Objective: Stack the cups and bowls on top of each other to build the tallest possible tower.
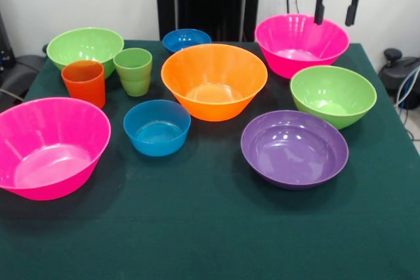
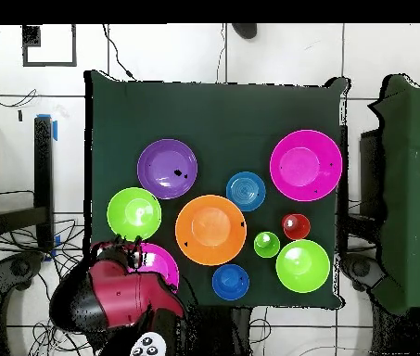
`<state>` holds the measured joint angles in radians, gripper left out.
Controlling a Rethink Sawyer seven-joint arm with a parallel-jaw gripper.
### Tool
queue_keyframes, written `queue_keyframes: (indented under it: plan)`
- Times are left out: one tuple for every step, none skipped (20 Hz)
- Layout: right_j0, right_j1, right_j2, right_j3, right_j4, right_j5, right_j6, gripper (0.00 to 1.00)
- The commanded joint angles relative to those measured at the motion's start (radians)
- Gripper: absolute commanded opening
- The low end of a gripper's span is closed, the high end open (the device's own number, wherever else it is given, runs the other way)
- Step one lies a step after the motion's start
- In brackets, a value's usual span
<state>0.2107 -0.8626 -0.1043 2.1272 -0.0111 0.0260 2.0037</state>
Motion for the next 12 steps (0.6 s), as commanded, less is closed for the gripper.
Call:
queue_keyframes:
  plan:
    - [-0.022, 0.088, 0.104, 0.077, -0.011, -0.103, 0.193, 1.00]
    - [-0.023, 0.094, 0.107, 0.074, -0.011, -0.114, 0.193, 1.00]
    - [-0.023, 0.103, 0.106, 0.069, -0.012, -0.127, 0.193, 1.00]
    - [-0.022, 0.108, 0.105, 0.066, -0.011, -0.133, 0.191, 1.00]
    - [-0.021, 0.113, 0.102, 0.063, -0.011, -0.140, 0.189, 1.00]
    - [-0.019, 0.119, 0.098, 0.060, -0.010, -0.147, 0.188, 1.00]
    - [-0.018, 0.124, 0.096, 0.059, -0.009, -0.153, 0.188, 1.00]
    - [-0.017, 0.126, 0.095, 0.059, -0.009, -0.157, 0.187, 1.00]
    - [-0.016, 0.131, 0.094, 0.060, -0.008, -0.165, 0.189, 1.00]
    - [-0.015, 0.134, 0.095, 0.060, -0.007, -0.170, 0.190, 1.00]
    - [-0.013, 0.137, 0.095, 0.061, -0.005, -0.177, 0.193, 1.00]
    - [-0.012, 0.141, 0.096, 0.062, -0.003, -0.183, 0.195, 1.00]
